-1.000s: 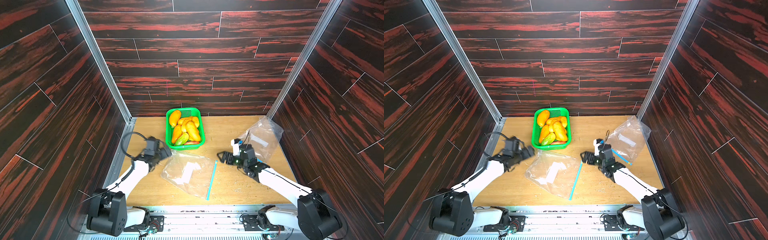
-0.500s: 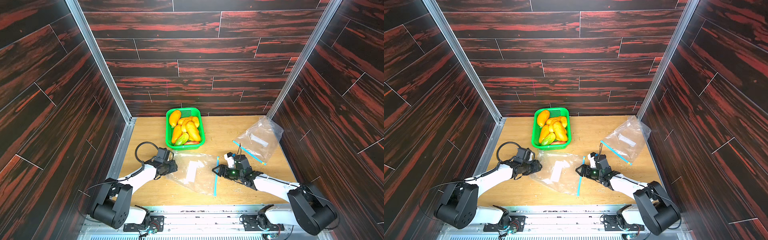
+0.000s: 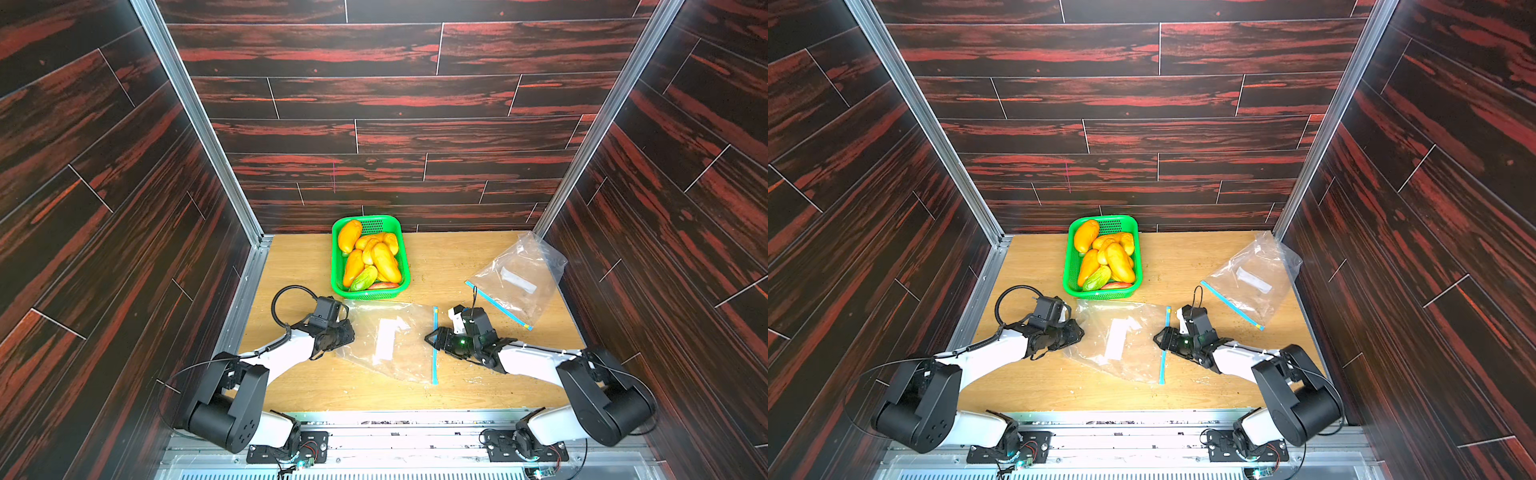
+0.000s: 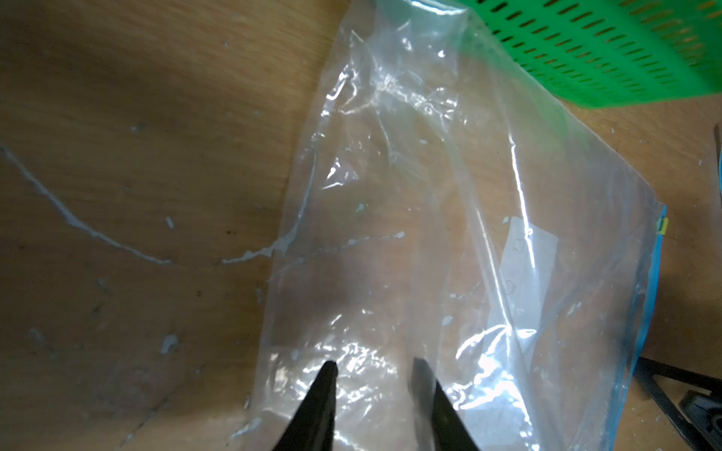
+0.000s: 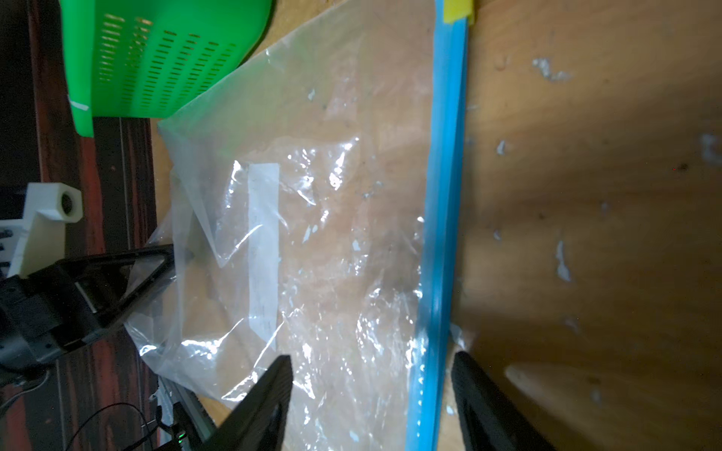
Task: Place the mango in a zip-top bag and seal the zipper
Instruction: Pick up the zipper food storage bag at the center of the board.
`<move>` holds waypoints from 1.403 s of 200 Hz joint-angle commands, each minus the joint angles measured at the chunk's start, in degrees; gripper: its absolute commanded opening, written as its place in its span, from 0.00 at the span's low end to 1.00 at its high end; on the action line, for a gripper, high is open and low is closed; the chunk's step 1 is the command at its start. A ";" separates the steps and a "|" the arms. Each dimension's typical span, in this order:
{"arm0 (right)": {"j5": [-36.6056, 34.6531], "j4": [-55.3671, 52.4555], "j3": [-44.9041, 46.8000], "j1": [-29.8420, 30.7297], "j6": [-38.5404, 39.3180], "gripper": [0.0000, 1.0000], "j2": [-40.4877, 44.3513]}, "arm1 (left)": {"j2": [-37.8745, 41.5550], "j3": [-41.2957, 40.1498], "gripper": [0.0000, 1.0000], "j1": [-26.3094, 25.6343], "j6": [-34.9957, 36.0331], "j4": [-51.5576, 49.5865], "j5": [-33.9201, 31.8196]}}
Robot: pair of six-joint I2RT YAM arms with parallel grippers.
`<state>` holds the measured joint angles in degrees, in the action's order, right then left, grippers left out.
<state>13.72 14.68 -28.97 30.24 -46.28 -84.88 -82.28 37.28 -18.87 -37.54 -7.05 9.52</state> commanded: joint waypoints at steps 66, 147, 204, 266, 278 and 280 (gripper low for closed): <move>2.98 4.43 -3.35 0.15 -0.46 0.45 -2.84 | -1.22 -0.20 0.34 -0.03 -0.58 0.98 -0.46; 5.75 3.79 -6.73 0.26 3.72 0.00 -5.18 | 2.05 1.43 0.43 -0.02 0.29 -4.53 -3.51; 7.58 0.13 -12.24 1.12 3.49 0.00 3.39 | 17.77 9.89 1.00 -0.03 5.41 -24.48 -20.37; 8.00 2.51 -21.69 6.23 3.09 0.00 5.26 | 26.43 19.94 1.00 -1.87 8.07 -20.75 -9.45; 7.81 4.03 -23.26 6.71 2.57 0.00 4.70 | 25.51 20.98 0.99 -4.99 8.75 -18.07 -6.55; 7.77 4.24 -23.48 6.82 2.53 0.00 4.59 | 25.26 21.17 0.99 -5.57 8.96 -17.75 -6.36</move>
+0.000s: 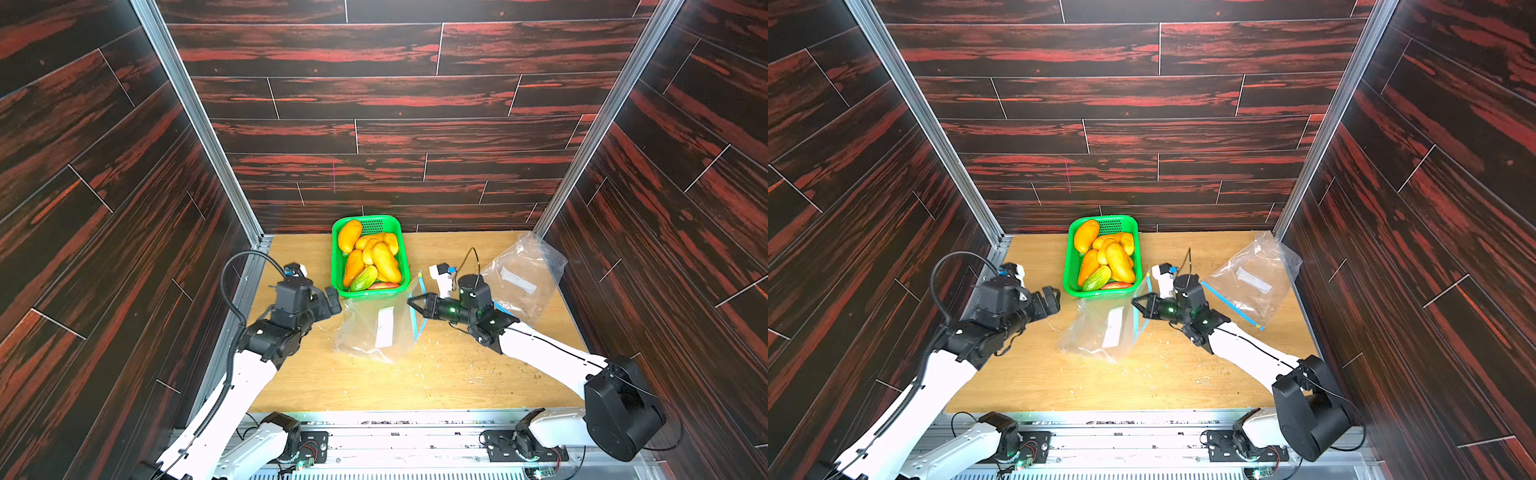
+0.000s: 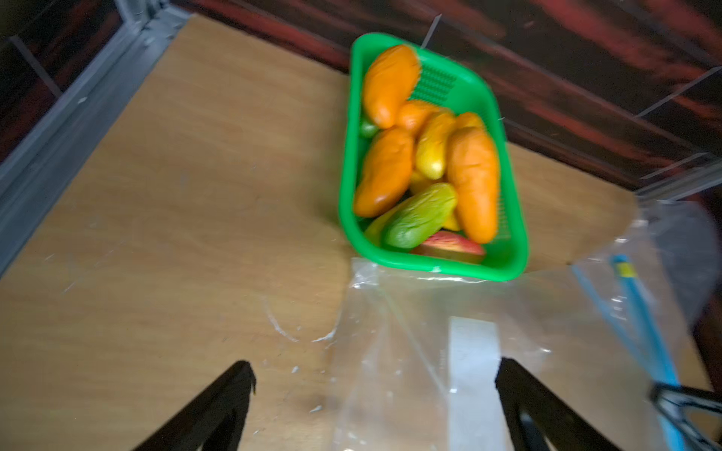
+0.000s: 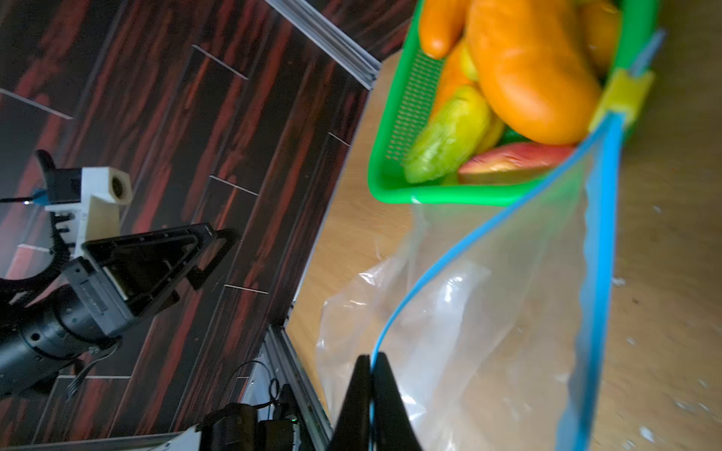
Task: Place the mango in a zip-top bag and seal the zipper
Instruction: Pick up the zipper food storage bag at the center of the board.
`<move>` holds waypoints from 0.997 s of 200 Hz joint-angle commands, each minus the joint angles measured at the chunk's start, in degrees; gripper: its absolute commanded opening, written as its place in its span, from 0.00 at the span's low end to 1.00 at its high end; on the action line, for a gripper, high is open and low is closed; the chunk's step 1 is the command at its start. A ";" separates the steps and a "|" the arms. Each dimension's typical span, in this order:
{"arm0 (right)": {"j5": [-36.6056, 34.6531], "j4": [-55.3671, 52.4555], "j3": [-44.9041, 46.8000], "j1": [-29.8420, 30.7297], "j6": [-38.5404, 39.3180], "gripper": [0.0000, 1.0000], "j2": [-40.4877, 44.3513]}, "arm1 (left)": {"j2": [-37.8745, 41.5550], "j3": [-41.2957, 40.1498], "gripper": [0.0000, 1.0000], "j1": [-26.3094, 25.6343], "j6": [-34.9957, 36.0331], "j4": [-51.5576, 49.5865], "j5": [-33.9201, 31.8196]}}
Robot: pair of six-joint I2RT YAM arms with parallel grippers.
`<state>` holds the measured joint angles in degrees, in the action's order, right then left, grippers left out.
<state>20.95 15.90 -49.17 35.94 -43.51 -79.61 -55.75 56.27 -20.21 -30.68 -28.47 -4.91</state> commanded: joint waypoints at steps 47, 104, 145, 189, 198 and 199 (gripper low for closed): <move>1.28 4.20 -8.68 1.61 -1.15 0.00 -5.29 | -6.81 -0.01 0.98 -11.65 4.18 13.17 16.78; 2.34 5.86 -10.37 2.58 -0.28 0.00 -8.61 | -13.68 0.97 1.00 -14.06 6.13 15.49 20.31; 2.25 4.85 -11.52 3.16 0.96 0.00 -10.18 | -14.93 -0.22 1.00 -14.16 5.81 17.90 21.71; 1.84 3.50 -12.71 3.94 2.59 0.00 -11.31 | -18.25 -0.15 0.93 -14.16 6.12 16.96 21.86; 1.37 2.85 -12.79 3.90 3.10 0.00 -11.22 | -18.30 -0.43 0.82 -14.16 6.24 16.92 21.56; 1.33 2.79 -12.79 3.93 3.18 0.00 -11.20 | -18.32 -0.44 0.79 -14.16 6.24 16.89 21.50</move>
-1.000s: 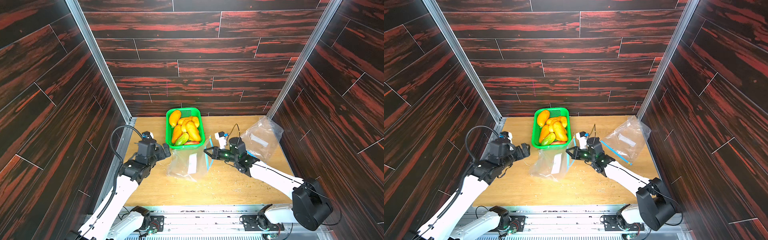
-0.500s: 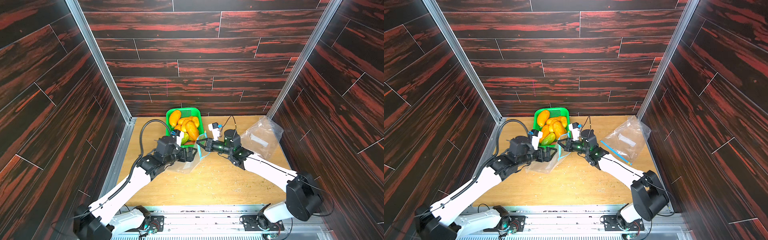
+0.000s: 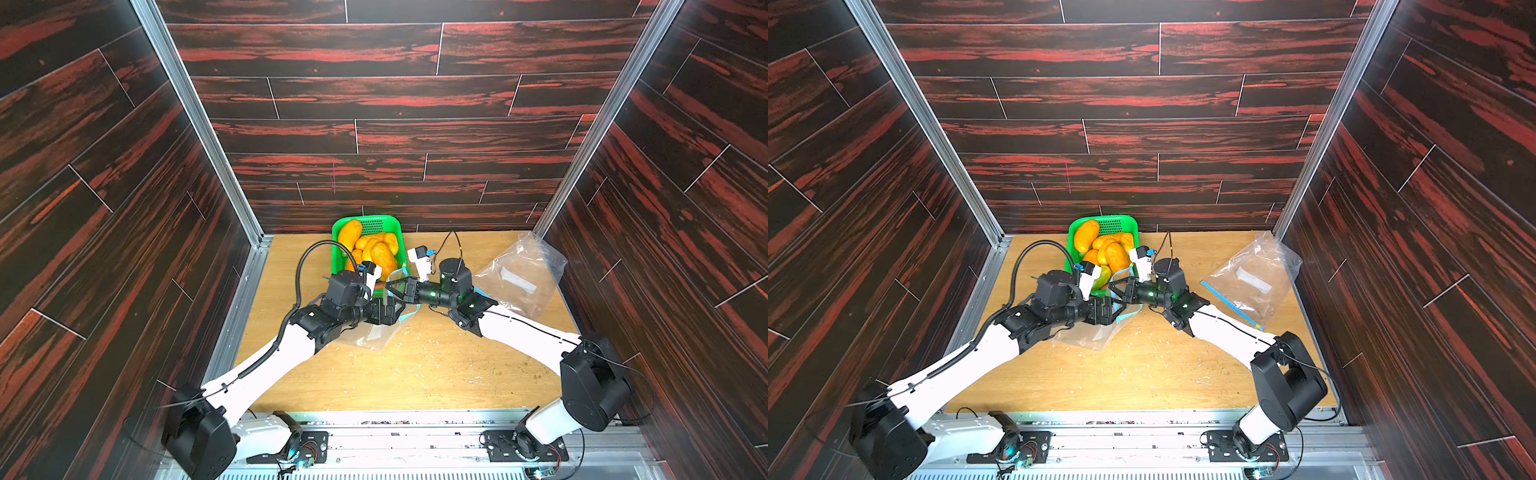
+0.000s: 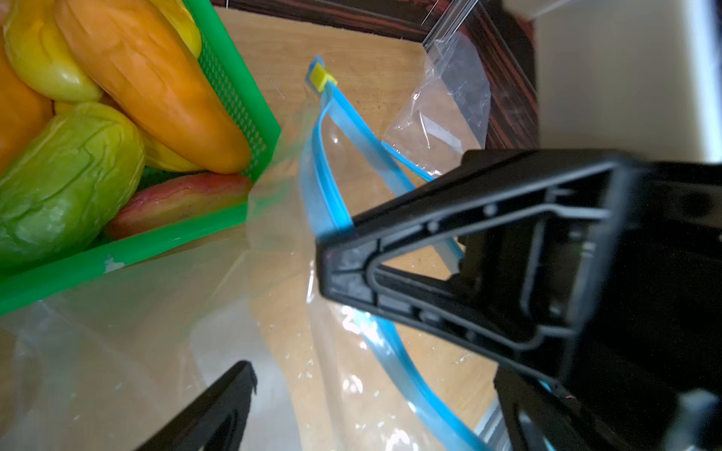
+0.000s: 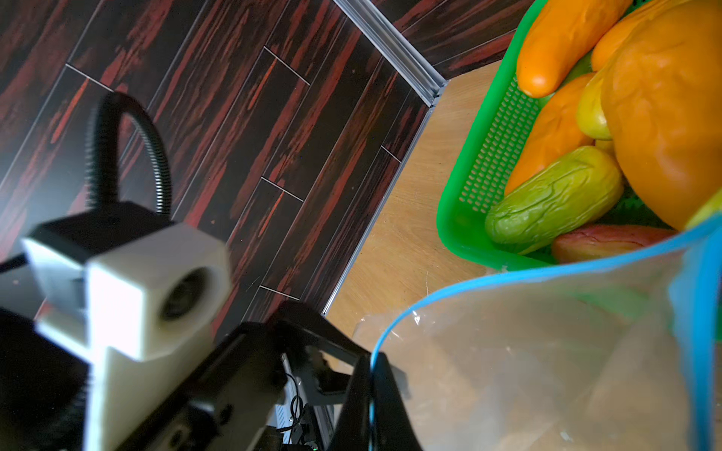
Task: Place the mango in a zip-top bag and seal the zipper
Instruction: Pick up the zipper food storage bag at the center of the board.
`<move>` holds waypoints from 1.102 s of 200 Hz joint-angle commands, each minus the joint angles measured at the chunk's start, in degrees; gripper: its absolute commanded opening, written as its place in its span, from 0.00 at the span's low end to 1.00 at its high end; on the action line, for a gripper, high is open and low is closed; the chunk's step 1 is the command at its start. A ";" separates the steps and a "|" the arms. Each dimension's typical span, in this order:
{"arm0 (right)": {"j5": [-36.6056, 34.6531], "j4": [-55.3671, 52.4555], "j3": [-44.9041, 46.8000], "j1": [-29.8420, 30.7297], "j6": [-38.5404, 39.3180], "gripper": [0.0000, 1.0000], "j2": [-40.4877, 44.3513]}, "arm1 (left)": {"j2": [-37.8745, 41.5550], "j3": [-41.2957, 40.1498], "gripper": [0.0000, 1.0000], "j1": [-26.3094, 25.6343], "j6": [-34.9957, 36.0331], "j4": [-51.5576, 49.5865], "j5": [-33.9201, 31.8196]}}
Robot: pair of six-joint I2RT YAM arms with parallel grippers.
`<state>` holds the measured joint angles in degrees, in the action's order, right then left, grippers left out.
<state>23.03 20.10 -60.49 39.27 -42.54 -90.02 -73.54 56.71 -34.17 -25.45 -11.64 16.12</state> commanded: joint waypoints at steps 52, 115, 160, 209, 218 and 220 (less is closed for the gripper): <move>-1.63 -5.94 -3.42 0.55 3.73 0.09 0.14 | 1.18 -0.84 0.29 -0.09 1.59 -2.70 -4.14; -0.41 -12.38 -7.54 0.64 7.45 0.36 2.87 | 14.01 -1.95 0.00 0.34 4.90 -11.79 -21.35; 0.49 -12.61 -8.40 0.66 8.93 0.45 5.43 | 20.35 2.07 0.00 0.52 8.97 -20.17 -35.61; -11.75 -23.38 -15.15 -0.31 15.65 0.51 -2.32 | 15.12 4.33 0.00 0.66 15.92 -16.82 -44.89; -11.84 -24.16 -16.53 -1.25 16.12 0.55 -4.52 | 13.22 4.10 0.00 0.75 17.19 -14.89 -45.55; -11.73 -24.26 -16.79 -1.46 16.21 0.56 -4.96 | 12.76 4.09 0.00 0.84 17.61 -14.55 -45.43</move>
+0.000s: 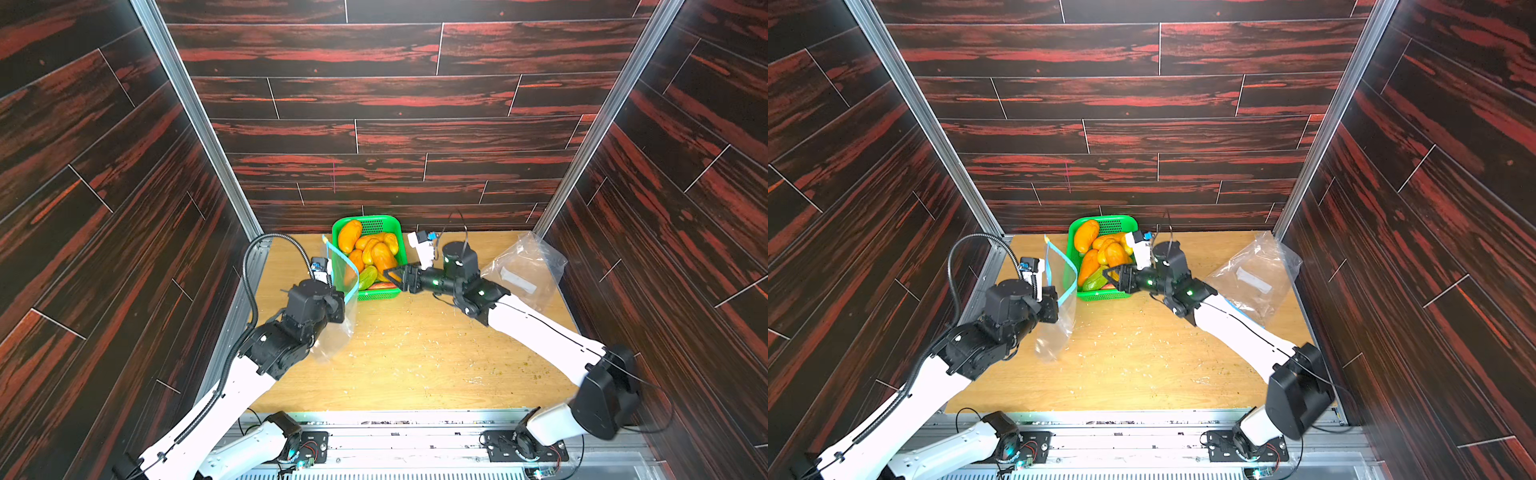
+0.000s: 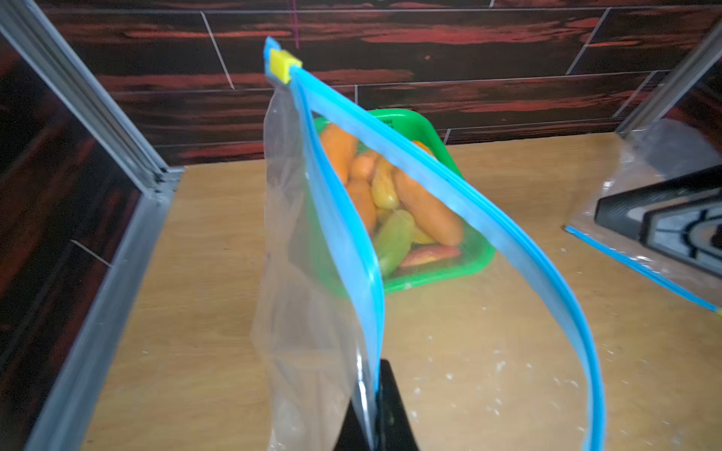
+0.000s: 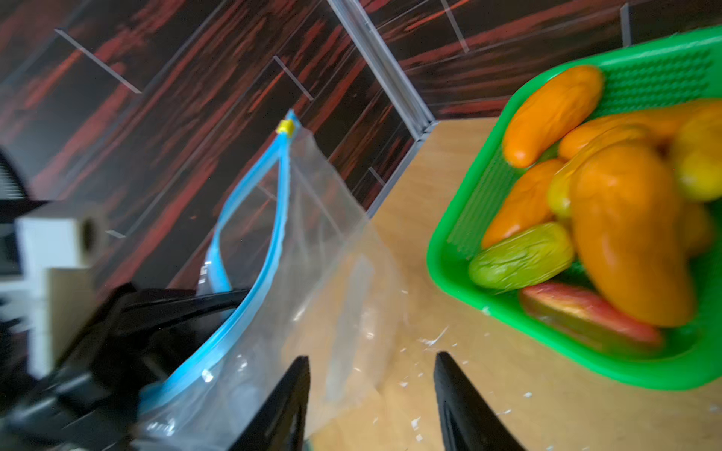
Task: Place the mango in a zip-top bag and seal the zipper
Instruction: Pick up the zipper food storage bag at the center of the board, then pick up the mango from the basket.
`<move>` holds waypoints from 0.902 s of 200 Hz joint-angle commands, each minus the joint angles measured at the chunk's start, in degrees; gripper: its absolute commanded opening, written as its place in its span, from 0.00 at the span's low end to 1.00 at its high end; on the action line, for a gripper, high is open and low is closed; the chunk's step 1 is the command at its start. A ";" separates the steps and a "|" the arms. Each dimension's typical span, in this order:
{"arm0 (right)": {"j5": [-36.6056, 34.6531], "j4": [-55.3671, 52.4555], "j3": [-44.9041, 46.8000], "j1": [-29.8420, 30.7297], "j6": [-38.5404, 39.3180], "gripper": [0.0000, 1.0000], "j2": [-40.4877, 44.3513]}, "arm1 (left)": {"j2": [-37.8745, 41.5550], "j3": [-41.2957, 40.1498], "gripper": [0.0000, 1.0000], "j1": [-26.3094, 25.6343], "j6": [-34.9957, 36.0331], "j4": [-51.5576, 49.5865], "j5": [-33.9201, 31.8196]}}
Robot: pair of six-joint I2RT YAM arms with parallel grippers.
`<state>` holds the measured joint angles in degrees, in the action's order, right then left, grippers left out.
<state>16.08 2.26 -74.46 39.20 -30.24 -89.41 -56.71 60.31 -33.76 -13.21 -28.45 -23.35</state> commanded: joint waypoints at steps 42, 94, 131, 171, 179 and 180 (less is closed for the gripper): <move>-6.88 -14.02 -13.23 -5.12 9.95 0.69 -17.40 | -13.20 3.62 0.00 4.97 11.98 5.38 3.89; -7.80 -20.07 -28.37 -6.96 14.76 0.74 -32.69 | -17.13 1.06 0.00 10.32 8.63 8.49 18.69; -9.84 -23.33 -39.26 -6.98 18.02 0.74 -41.13 | -18.28 -2.62 0.00 11.08 3.96 12.41 23.18; -11.24 -28.69 -49.54 -6.86 18.90 0.76 -48.61 | -18.66 -4.85 0.00 11.83 -0.19 15.59 26.16; -11.25 -29.93 -51.53 -6.88 19.14 0.76 -49.87 | -18.81 -4.90 0.00 11.86 -0.80 15.58 26.17; -11.25 -30.07 -51.73 -6.87 19.15 0.76 -50.02 | -18.84 -4.92 0.00 11.87 -0.83 15.64 26.17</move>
<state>5.89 -22.31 -120.95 32.12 -12.78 -135.63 -75.42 56.03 -22.44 -10.96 -15.64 0.34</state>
